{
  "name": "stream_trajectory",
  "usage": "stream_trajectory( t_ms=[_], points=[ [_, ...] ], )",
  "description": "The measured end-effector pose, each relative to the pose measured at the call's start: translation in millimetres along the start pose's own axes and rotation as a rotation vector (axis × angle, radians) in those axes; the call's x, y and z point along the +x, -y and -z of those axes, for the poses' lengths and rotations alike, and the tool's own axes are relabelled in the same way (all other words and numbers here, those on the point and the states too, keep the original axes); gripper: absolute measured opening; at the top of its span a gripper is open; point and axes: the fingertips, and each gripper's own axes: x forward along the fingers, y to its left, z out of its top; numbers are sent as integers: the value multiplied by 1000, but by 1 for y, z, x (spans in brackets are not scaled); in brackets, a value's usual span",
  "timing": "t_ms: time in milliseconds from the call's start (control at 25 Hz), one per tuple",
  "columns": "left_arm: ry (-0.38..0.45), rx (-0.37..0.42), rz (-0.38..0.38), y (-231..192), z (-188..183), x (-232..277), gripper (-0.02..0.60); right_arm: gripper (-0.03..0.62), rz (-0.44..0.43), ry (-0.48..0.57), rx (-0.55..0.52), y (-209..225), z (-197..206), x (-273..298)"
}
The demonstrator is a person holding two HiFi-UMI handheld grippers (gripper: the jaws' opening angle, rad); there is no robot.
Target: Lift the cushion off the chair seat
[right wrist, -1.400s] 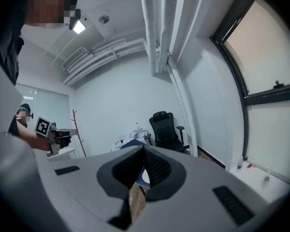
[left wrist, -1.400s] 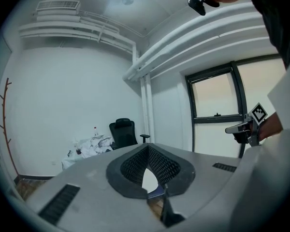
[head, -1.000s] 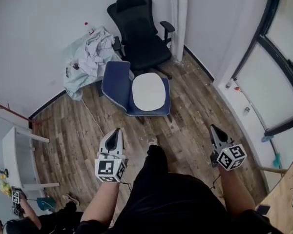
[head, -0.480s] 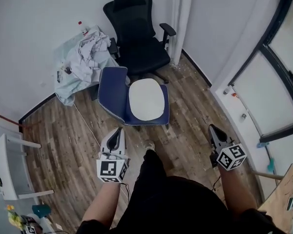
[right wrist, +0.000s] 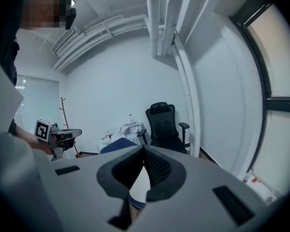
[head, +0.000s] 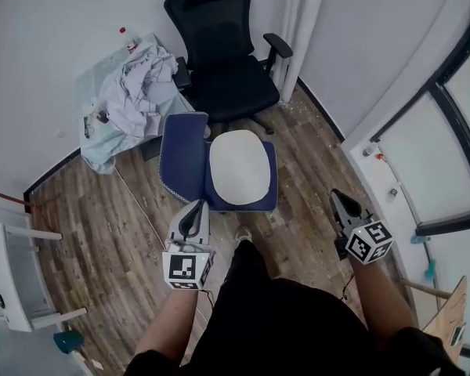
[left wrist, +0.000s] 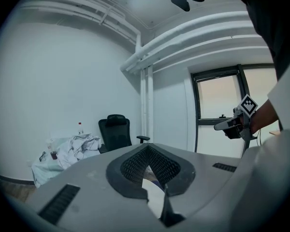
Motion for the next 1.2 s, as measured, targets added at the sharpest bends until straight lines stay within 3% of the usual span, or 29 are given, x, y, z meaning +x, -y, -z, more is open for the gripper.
stream_trajectory(
  t_ms=[240, 720, 1200],
  points=[
    [-6, 6, 20, -39, -15, 55, 5, 11, -4, -10, 1, 8, -26, 52],
    [-22, -37, 75, -107, -26, 176, 5, 11, 65, -15, 27, 54, -70, 156],
    [-22, -46, 74, -127, -40, 228, 5, 11, 42, 36, -2, 85, -123, 229]
  ],
)
